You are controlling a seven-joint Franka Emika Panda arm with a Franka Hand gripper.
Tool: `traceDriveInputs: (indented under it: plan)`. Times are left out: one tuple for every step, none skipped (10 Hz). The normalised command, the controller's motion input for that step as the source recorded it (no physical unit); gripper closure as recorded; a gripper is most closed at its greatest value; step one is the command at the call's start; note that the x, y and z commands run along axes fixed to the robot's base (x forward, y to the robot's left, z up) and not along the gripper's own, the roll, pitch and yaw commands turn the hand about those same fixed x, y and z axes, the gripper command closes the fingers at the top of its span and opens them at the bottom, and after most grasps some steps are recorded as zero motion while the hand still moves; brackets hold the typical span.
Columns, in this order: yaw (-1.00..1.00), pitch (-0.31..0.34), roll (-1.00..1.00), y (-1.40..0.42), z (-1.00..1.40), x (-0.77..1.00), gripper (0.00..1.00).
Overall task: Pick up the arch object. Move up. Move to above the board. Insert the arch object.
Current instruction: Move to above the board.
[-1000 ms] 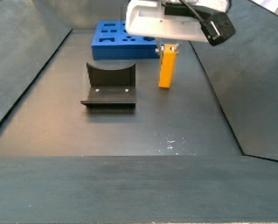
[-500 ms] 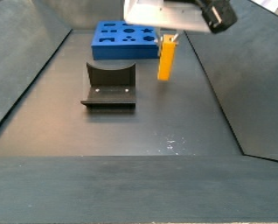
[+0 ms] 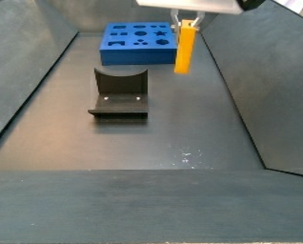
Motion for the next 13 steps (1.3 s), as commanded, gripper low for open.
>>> traceDriveInputs:
  plan:
    - [-0.01, 0.237, -0.16, 0.2, 1.0, -0.05, 1.0]
    - [-0.03, 0.174, -0.15, 0.18, 1.0, -0.04, 1.0]
    - [-0.03, 0.139, -0.15, 0.17, 1.0, -0.04, 1.0]
    - [-0.04, 0.103, -0.14, 0.17, 1.0, -0.03, 1.0]
    - [-0.04, 0.089, -0.13, 0.16, 1.0, -0.03, 1.0]
    - [-0.04, 0.084, -0.12, 0.15, 1.0, -0.02, 1.0]
    - [-0.04, 0.083, -0.11, 0.14, 1.0, -0.02, 1.0]
    - [-0.04, 0.081, -0.1, 0.13, 1.0, -0.02, 1.0]
    - [-0.04, 0.081, -0.09, 0.13, 1.0, -0.01, 1.0]
    - [-0.04, 0.08, -0.08, 0.12, 1.0, -0.01, 1.0]
    - [-0.04, 0.08, -0.07, 0.11, 1.0, 0.0, 1.0]
    - [-0.04, 0.083, -0.06, 0.1, 1.0, 0.0, 1.0]
    - [-0.04, 0.084, -0.05, 0.1, 1.0, 0.0, 1.0]
